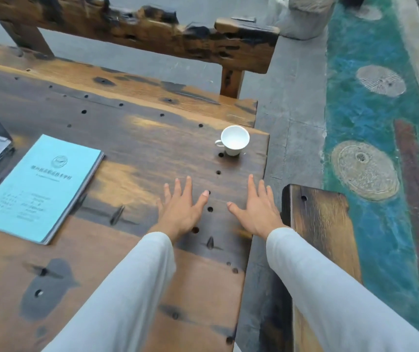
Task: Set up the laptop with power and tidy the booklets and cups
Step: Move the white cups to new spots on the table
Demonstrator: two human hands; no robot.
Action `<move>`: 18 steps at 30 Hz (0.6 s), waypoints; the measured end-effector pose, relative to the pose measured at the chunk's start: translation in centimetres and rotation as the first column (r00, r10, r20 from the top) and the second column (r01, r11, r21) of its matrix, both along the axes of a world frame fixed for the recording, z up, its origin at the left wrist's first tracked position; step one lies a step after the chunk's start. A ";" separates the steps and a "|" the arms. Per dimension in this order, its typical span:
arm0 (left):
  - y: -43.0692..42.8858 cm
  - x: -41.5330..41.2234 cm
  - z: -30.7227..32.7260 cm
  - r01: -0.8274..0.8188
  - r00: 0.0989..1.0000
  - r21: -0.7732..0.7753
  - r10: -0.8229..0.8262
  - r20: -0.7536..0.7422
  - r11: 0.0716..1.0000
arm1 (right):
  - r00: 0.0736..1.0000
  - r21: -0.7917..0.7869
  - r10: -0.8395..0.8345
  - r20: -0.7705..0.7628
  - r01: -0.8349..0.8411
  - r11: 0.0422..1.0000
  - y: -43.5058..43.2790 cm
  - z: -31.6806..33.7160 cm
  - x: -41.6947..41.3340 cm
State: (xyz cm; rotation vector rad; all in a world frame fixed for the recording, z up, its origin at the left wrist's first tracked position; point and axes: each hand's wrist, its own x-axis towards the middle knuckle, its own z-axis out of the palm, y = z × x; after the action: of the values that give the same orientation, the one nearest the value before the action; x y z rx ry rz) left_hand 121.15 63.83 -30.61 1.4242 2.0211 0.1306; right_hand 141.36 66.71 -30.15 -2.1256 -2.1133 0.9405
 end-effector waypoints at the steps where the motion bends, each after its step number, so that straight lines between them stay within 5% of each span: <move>1: 1.7 0.5 -0.2 -0.032 0.998 0.002 0.031 0.051 1.000 | 0.999 -0.013 -0.002 -0.033 0.001 1.000 1.8 -0.4 0.2; 5: 8.1 2.1 -0.8 -0.152 0.948 0.041 0.134 0.289 0.988 | 0.988 -0.001 -0.018 -0.154 0.018 1.000 8.4 -1.8 0.0; 11: 16.4 3.5 -0.9 -0.245 0.887 0.083 0.189 0.422 0.966 | 0.908 0.033 -0.149 -0.392 0.176 0.984 13.8 -3.0 -1.7; 18: 20.3 4.8 -1.4 -0.298 0.745 -0.021 0.246 0.620 0.954 | 0.822 -0.019 -0.271 -0.501 0.302 0.953 14.9 -4.5 -3.6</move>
State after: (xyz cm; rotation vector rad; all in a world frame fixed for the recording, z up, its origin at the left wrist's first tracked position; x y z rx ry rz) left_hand 125.93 84.18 -31.97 0.9359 1.6500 0.7217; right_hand 137.78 81.62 -34.70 -1.8327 -1.5042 1.2025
